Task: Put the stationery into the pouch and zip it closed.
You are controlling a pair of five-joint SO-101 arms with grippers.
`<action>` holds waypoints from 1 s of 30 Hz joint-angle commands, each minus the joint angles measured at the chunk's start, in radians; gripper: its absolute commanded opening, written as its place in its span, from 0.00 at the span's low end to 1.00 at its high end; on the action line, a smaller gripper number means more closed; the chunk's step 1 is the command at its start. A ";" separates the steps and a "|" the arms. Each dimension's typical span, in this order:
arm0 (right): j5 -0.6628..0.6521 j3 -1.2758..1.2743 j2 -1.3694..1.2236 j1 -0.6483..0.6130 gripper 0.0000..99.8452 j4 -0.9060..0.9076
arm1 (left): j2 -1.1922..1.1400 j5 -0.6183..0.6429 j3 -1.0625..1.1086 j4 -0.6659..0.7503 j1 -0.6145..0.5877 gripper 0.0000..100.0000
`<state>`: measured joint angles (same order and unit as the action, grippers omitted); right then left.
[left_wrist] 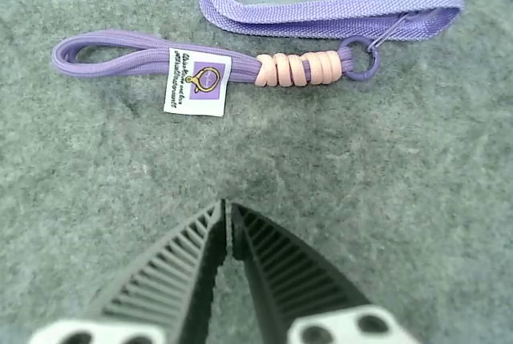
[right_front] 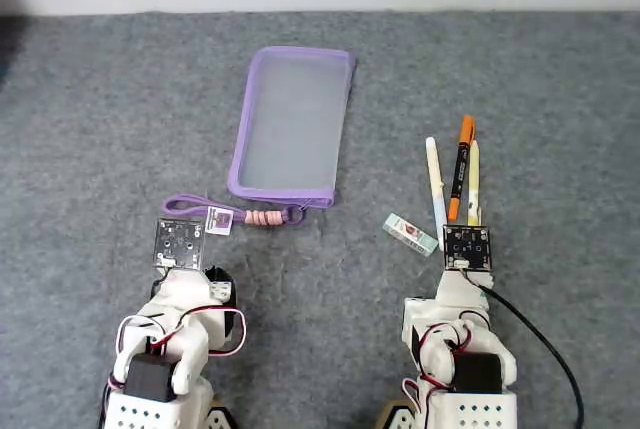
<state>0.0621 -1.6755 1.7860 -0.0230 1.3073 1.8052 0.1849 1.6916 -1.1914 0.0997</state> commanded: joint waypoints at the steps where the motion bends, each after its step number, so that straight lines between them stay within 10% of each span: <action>1: -0.008 -0.009 0.007 -0.002 0.01 -0.012 | 0.009 -0.005 -0.008 -0.002 0.002 0.01; 21: 0.068 0.235 -0.007 -0.010 0.01 -0.018 | 0.009 -0.005 -0.008 -0.002 0.002 0.01; 30: 0.290 0.649 -0.390 -0.392 0.01 -0.094 | 0.009 -0.005 -0.008 -0.002 0.002 0.01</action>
<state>0.2800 -1.1830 1.5789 -0.3161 1.2720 1.8052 0.1849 1.6916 -1.1914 0.0997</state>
